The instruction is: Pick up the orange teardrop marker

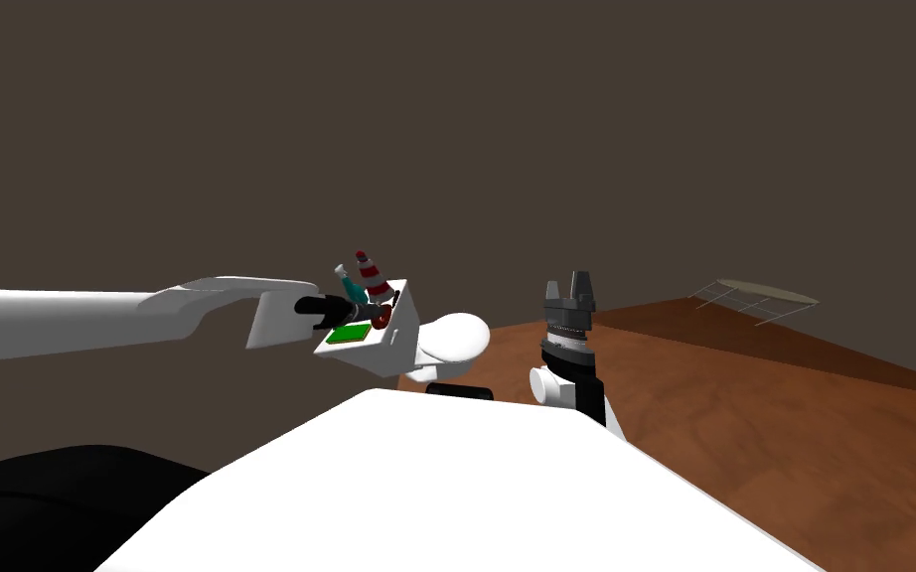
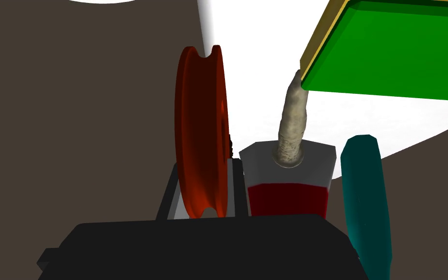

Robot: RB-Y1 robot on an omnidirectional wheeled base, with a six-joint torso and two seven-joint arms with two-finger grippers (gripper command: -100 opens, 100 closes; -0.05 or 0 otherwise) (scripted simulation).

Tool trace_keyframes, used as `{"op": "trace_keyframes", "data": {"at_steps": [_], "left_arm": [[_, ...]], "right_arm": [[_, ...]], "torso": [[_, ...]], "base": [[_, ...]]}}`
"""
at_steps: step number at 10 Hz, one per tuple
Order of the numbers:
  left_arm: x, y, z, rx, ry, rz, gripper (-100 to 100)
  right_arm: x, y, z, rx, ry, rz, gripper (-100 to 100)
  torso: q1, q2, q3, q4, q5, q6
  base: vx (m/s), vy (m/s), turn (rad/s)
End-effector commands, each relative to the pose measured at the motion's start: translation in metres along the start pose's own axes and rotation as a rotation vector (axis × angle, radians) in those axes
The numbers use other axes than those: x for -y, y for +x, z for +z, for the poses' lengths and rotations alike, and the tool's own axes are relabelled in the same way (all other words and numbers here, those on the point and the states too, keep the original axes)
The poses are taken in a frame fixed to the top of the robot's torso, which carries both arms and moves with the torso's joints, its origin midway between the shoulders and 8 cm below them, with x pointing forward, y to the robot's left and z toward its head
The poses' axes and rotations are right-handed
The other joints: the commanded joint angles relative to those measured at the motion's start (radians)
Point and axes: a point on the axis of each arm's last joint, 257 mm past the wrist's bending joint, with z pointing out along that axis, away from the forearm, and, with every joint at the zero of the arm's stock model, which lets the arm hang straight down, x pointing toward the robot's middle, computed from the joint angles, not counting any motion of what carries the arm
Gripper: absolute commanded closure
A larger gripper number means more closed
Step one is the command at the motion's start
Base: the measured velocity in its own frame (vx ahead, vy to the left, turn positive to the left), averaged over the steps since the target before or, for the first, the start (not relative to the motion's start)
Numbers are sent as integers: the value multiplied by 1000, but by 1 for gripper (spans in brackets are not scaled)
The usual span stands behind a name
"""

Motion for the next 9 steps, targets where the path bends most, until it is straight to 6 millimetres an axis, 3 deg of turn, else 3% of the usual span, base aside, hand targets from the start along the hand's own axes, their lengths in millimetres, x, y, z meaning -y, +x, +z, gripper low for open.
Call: {"op": "trace_keyframes", "data": {"at_steps": [1,9], "left_arm": [[-5,-4,-1,6,-14,-22,100],[-23,-12,-8,-8,-49,-65,100]], "right_arm": [[0,0,0,0,0,0,0],[0,0,0,0,0,0,0]], "torso": [[0,0,0,0,0,0],[-1,-1,0,0,-2,-1]], "base": [[-65,5,-121],[-48,6,-81]]}}
